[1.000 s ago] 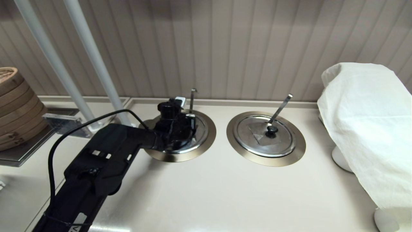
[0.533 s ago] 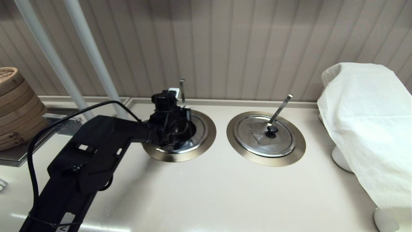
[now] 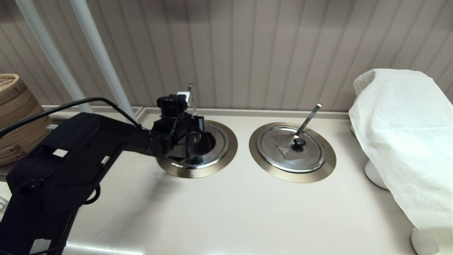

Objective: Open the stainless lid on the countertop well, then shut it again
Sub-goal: Stir with a spoon

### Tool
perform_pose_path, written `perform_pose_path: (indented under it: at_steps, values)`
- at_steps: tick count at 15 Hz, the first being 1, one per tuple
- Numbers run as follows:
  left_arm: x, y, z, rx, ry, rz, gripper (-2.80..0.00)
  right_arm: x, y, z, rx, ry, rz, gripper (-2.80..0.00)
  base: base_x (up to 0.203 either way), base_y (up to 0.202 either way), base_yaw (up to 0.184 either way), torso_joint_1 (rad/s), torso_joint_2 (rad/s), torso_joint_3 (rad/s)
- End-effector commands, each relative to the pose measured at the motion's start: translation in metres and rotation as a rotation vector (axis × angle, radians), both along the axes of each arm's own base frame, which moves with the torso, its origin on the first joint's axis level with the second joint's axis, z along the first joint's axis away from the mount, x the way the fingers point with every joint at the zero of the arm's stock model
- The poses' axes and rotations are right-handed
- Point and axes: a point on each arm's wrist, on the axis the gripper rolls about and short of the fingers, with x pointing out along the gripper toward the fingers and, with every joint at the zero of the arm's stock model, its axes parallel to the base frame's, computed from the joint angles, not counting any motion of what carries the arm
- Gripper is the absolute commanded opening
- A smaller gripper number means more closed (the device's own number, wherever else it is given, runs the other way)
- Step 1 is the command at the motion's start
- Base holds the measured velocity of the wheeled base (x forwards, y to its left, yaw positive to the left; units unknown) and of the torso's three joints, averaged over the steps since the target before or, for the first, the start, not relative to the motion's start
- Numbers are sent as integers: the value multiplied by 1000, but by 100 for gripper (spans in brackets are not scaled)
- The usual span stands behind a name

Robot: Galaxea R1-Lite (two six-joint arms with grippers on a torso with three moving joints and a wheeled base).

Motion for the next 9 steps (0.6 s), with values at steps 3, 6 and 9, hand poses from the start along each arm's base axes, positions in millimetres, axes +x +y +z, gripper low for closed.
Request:
perform_pose_path:
  at_steps: [3,6,9]
  values:
    - [-7,4,24,-9,-47,76,-280,0,0,0,-1,0,1,-280,0,0,0,0,0,0]
    - [-19,9,33,-34,-21,74,-280,0,0,0,-1,0,0,-280,0,0,0,0,0,0]
    - [-19,14,32,-24,-13,97,-280,0,0,0,-1,0,1,-280,0,0,0,0,0,0]
